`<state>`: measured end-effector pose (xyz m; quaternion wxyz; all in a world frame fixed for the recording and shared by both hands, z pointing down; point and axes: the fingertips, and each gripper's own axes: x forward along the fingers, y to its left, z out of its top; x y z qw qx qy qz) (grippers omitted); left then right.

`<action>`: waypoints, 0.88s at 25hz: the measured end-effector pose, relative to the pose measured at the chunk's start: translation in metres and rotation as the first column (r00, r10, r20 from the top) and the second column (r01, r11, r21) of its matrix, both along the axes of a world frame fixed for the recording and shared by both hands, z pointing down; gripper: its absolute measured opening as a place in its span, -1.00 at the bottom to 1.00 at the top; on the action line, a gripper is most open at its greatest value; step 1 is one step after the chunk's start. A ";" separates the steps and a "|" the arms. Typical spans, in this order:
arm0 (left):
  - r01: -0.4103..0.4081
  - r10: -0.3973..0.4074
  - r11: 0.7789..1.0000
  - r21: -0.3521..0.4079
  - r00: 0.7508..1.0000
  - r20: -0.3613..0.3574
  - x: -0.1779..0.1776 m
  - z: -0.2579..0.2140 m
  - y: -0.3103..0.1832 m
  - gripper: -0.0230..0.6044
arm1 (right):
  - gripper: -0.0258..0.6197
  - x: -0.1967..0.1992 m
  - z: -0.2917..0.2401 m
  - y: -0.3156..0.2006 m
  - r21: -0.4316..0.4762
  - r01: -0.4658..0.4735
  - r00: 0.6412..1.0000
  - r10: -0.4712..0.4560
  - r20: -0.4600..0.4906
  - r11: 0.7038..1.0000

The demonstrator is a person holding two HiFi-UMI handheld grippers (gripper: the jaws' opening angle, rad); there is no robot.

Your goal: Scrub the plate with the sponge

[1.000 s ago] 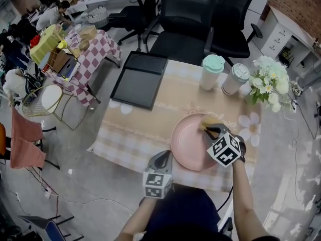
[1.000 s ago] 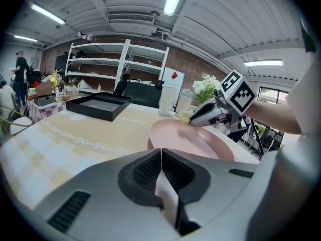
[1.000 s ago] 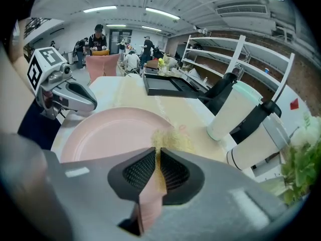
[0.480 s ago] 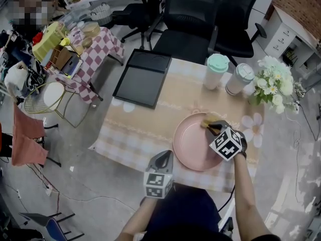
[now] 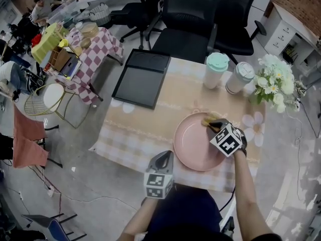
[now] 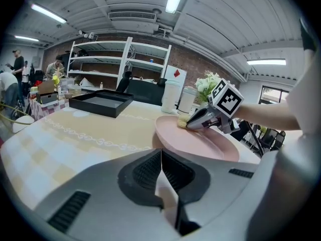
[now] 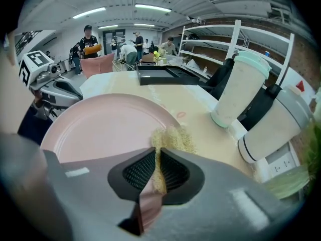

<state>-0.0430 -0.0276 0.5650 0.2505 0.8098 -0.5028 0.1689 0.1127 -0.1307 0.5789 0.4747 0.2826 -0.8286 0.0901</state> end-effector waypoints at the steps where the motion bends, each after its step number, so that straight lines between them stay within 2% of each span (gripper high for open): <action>1: -0.001 0.001 1.000 -0.002 1.000 0.001 0.000 0.001 0.000 -0.89 | -0.82 0.000 0.000 0.000 -0.006 -0.012 1.000 0.012 0.003 1.000; 4: 0.000 0.001 1.000 -0.015 1.000 0.007 -0.002 0.007 0.003 -0.89 | -0.82 0.000 0.000 0.001 -0.016 -0.035 0.999 0.035 0.007 0.999; 11: -0.002 0.002 1.000 -0.005 1.000 0.001 -0.001 0.004 -0.001 -0.89 | -0.82 -0.003 0.004 0.004 0.010 0.014 0.999 -0.014 -0.044 1.000; 22: -0.011 0.011 1.000 -0.004 1.000 0.005 0.002 0.005 0.001 -0.89 | -0.82 -0.004 0.004 0.012 -0.014 0.010 1.000 -0.011 -0.024 1.000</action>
